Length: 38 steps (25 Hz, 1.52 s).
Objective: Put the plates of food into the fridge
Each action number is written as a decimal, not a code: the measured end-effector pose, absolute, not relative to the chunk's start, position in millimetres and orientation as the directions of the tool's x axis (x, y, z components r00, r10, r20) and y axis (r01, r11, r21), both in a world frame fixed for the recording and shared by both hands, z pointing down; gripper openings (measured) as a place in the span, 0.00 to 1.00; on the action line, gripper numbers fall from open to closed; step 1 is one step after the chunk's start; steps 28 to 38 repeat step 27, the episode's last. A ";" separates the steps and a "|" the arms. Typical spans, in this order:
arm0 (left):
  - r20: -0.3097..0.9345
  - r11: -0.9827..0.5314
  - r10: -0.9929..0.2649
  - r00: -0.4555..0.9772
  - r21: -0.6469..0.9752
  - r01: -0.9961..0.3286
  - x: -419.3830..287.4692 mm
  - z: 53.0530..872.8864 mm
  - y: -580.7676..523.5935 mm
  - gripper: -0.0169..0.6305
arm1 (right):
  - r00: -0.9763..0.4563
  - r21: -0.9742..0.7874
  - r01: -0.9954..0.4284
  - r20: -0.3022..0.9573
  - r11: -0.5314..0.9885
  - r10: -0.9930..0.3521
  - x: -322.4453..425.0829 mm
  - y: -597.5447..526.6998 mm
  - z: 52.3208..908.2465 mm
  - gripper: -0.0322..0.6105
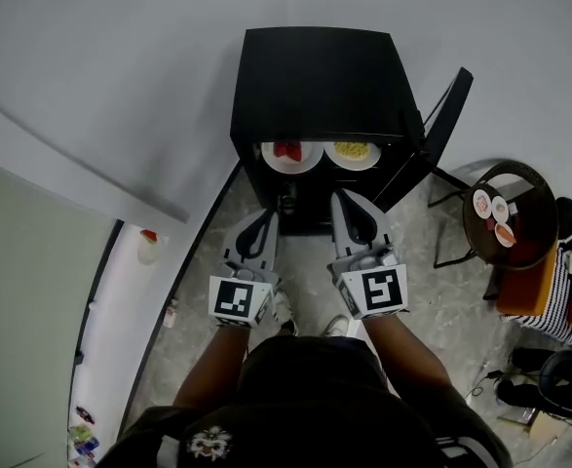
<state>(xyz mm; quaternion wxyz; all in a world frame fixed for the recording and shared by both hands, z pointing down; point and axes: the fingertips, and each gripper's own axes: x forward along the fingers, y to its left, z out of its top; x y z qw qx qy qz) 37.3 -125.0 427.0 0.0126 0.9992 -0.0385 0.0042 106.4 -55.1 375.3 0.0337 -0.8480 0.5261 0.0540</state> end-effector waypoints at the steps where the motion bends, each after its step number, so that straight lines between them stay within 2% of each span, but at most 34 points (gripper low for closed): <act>1: 0.008 -0.997 -0.077 0.997 0.015 -0.077 37.2 427.5 -121.3 0.06 | 0.452 0.035 -0.887 -0.125 -0.460 -0.883 107.0 -47.7 374.6 0.09; 6: 0.006 -0.998 -0.066 0.998 -0.005 -0.066 35.0 427.0 -103.8 0.06 | 0.523 0.121 -0.841 -0.067 -0.527 -0.850 116.7 -12.1 389.9 0.09; 11: 0.011 -0.998 -0.056 0.998 -0.016 -0.056 36.1 420.2 -87.1 0.06 | 0.544 0.165 -0.821 -0.061 -0.546 -0.837 120.4 6.2 387.7 0.09; 21: 0.012 -0.998 -0.057 0.998 -0.030 -0.057 36.5 417.1 -67.7 0.06 | 0.515 0.218 -0.819 -0.132 -0.531 -0.847 115.3 22.9 373.7 0.09; 38: -0.008 -0.996 -0.051 0.999 -0.073 -0.051 35.1 407.2 -55.1 0.06 | 0.523 0.218 -0.819 -0.097 -0.531 -0.847 113.8 27.3 379.2 0.09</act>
